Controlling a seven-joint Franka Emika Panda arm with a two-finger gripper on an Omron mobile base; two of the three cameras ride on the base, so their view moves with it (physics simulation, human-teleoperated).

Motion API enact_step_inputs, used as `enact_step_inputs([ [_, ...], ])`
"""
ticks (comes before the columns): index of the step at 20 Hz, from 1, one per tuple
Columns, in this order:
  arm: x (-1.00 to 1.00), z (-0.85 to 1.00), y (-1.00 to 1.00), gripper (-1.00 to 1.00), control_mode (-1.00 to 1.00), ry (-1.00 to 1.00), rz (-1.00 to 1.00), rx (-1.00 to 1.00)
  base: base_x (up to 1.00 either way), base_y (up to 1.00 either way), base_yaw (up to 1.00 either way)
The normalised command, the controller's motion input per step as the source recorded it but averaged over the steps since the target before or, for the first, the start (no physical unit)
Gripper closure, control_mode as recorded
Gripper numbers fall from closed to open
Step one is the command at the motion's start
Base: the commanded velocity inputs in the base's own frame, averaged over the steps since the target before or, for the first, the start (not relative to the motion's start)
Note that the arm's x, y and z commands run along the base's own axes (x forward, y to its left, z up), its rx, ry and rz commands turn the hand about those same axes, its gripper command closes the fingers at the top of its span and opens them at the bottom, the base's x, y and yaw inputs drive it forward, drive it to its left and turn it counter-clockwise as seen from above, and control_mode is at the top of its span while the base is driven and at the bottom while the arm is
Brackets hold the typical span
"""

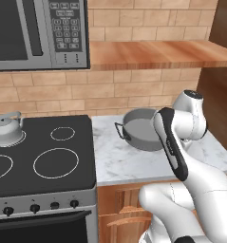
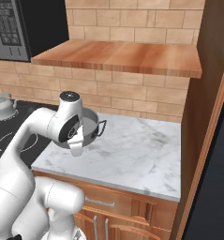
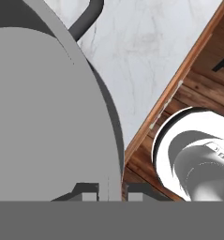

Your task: Pick the kettle from the cabinet and place it on a stove burner. Then pick the pot from the counter and place it on another stove burner. Finally, turn both burners on.

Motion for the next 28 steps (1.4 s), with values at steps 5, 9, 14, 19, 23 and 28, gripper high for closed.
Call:
enact_step_inputs([
  [5,0.0,0.0,0.02,1.0,1.0,0.0,0.0,0.0,-0.1,0.25,0.0],
  [9,0.0,0.0,0.0,1.0,1.0,0.0,0.0,0.0,-0.1,0.54,0.01],
  [14,0.0,0.0,0.0,1.0,1.0,0.0,0.0,0.0,-0.06,0.52,0.01],
  [19,0.0,0.0,0.0,1.0,1.0,0.0,0.0,0.0,-0.05,0.49,0.02],
  [23,0.0,0.0,0.0,1.0,1.0,0.0,0.0,0.0,0.0,0.52,0.08],
  [28,0.0,0.0,0.0,1.0,1.0,0.0,0.0,0.0,0.0,0.48,0.14],
])
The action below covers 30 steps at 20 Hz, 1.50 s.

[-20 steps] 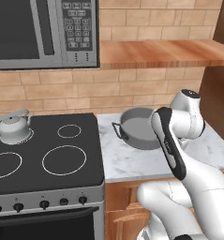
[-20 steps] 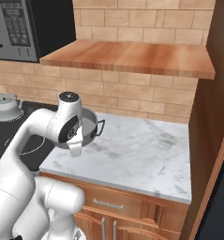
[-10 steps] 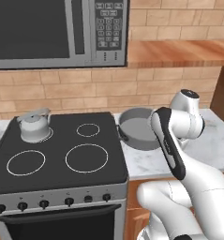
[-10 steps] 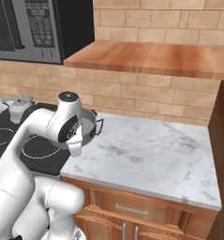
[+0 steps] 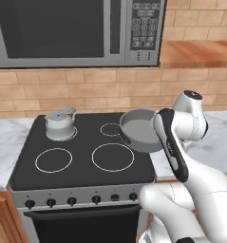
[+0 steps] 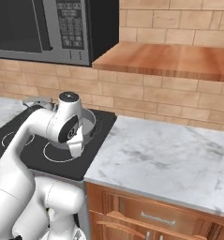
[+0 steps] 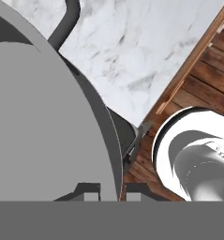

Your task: Pick the kettle from the cabinet and place it on a stove burner. Then pick the pot from the counter and place it on another stove burner. Finally, turn both burners on.

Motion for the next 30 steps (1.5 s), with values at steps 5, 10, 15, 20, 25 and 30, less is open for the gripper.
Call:
enact_step_inputs([
  [5,0.0,0.0,0.0,1.0,1.0,0.0,0.0,0.0,0.0,0.48,0.14],
  [10,0.0,0.0,0.0,1.0,1.0,0.0,0.0,0.0,0.0,0.48,0.12],
  [15,0.0,0.0,0.0,1.0,1.0,0.0,0.0,0.0,0.0,0.34,0.1],
  [20,0.0,0.0,0.0,1.0,1.0,0.0,0.0,0.0,0.1,0.03,0.05],
  [25,0.0,0.0,0.0,1.0,1.0,0.0,0.0,0.0,0.18,0.0,0.06],
  [30,0.0,0.0,0.0,1.0,1.0,0.0,0.0,0.0,0.19,0.0,0.05],
])
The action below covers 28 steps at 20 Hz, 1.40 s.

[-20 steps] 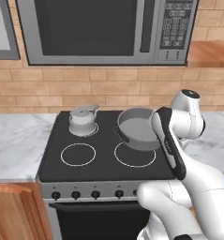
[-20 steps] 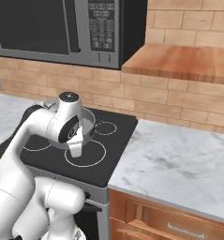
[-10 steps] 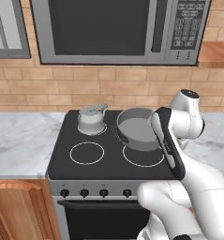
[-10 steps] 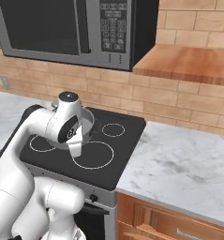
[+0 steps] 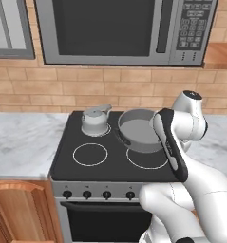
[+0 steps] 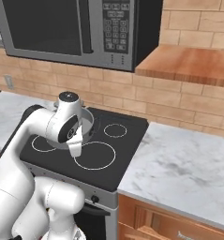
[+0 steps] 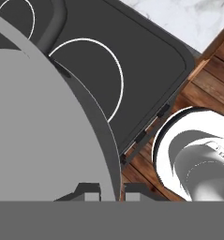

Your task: Pick the kettle from the cabinet and place it on a stove burner. Then pick the pot from the counter and place it on another stove burner. Finally, turn both burners on.

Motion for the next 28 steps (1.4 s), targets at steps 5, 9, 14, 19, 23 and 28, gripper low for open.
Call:
enact_step_inputs([
  [5,0.0,0.0,0.0,1.0,1.0,0.0,0.0,0.0,0.11,0.0,0.04],
  [9,0.0,0.0,0.0,1.0,1.0,0.0,0.0,0.0,0.09,0.0,0.01],
  [14,0.0,0.0,0.0,1.0,1.0,0.0,0.0,0.0,0.2,0.0,-0.03],
  [19,0.0,0.0,0.0,1.0,1.0,0.0,0.0,0.0,0.23,0.0,-0.04],
  [23,0.0,0.0,0.0,1.0,1.0,0.0,0.0,0.0,0.16,0.0,-0.01],
  [28,0.02,0.0,0.0,1.0,-1.0,0.0,0.0,0.0,0.1,0.0,0.0],
])
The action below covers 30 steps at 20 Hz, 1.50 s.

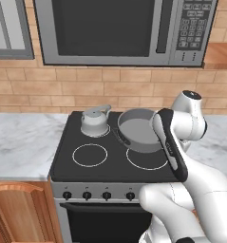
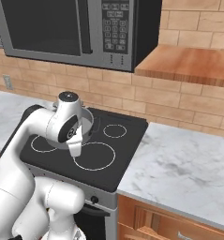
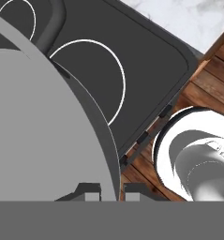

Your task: Pick the kettle from the cabinet and place it on a stove burner. Then pick the pot from the counter and place it on another stove burner. Finally, turn both burners on.

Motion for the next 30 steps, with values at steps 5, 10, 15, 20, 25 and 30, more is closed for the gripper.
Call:
enact_step_inputs([
  [5,0.0,0.0,0.0,1.0,-1.0,0.0,0.0,0.0,0.0,0.0,0.0],
  [10,0.02,0.0,0.0,1.0,-1.0,0.0,0.0,0.0,0.0,0.0,0.0],
  [15,0.19,0.0,0.01,1.0,-1.0,0.02,0.0,0.0,0.0,0.0,0.0],
  [20,0.29,-0.02,0.09,1.0,-1.0,0.03,0.02,0.0,0.0,0.0,0.0],
  [25,0.26,-0.14,0.17,1.0,-1.0,0.02,0.06,0.0,0.0,0.0,0.0],
  [30,0.16,-0.2,0.26,1.0,-1.0,0.0,0.08,0.0,0.0,0.0,0.0],
])
